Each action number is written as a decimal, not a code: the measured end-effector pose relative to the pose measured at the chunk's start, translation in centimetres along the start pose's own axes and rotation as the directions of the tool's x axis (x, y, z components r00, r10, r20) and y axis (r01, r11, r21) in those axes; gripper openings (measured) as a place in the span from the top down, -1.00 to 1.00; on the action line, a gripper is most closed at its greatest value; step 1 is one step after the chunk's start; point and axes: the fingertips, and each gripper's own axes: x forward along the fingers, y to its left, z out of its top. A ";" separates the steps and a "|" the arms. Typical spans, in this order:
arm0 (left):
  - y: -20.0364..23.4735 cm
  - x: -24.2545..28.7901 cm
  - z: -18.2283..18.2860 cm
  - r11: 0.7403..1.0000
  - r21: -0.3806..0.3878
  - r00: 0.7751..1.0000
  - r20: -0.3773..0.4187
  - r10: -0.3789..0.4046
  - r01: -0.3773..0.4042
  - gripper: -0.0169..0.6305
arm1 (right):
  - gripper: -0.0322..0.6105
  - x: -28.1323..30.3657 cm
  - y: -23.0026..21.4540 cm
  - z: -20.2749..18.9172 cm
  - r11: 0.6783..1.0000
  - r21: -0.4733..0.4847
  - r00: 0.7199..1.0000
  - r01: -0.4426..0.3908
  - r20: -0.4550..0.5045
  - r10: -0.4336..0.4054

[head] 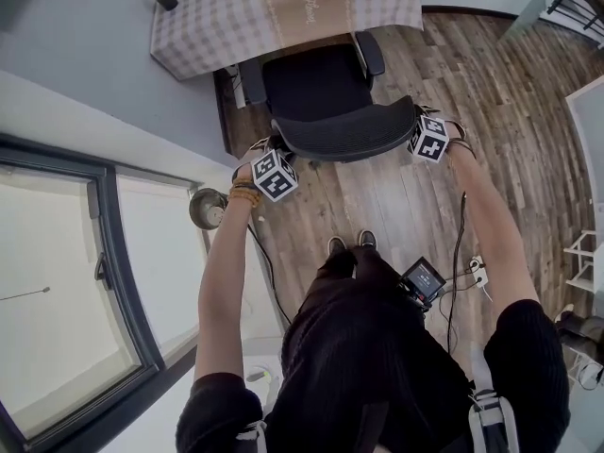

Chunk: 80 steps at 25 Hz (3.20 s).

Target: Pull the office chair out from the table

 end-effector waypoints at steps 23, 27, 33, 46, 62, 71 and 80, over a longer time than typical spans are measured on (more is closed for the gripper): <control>-10.3 -4.1 1.0 0.996 -0.065 0.997 -0.056 0.055 -0.058 0.46 | 0.35 -5.0 7.8 -3.8 0.998 -0.063 0.998 0.017 0.066 -0.012; -12.3 -4.7 1.7 0.996 -0.063 0.997 -0.052 0.053 -0.056 0.46 | 0.35 -6.0 9.1 -4.9 0.998 -0.063 0.998 0.013 0.064 -0.009; -14.0 -5.6 1.2 0.997 -0.058 0.997 -0.053 0.056 -0.059 0.46 | 0.35 -6.9 11.1 -5.1 0.998 -0.065 0.997 0.010 0.073 -0.005; -15.4 -6.4 0.7 0.995 -0.053 0.995 -0.055 0.084 -0.087 0.44 | 0.32 -7.8 12.6 -5.0 0.997 -0.060 0.995 0.044 0.092 -0.038; -13.1 -9.8 0.7 0.940 -0.182 0.938 0.146 0.315 -0.287 -0.03 | 0.14 -14.8 13.2 -2.3 0.956 0.140 0.880 0.256 0.375 -0.291; -12.8 -25.4 2.1 0.665 -0.588 0.701 0.219 0.679 -0.461 0.08 | 0.14 -25.8 14.0 1.3 0.881 0.448 0.685 0.155 0.594 -0.422; -17.7 -34.2 12.5 0.531 -0.740 0.464 0.331 0.822 -0.412 0.55 | 0.23 -36.9 16.2 7.7 0.786 0.615 0.427 0.063 0.695 -0.579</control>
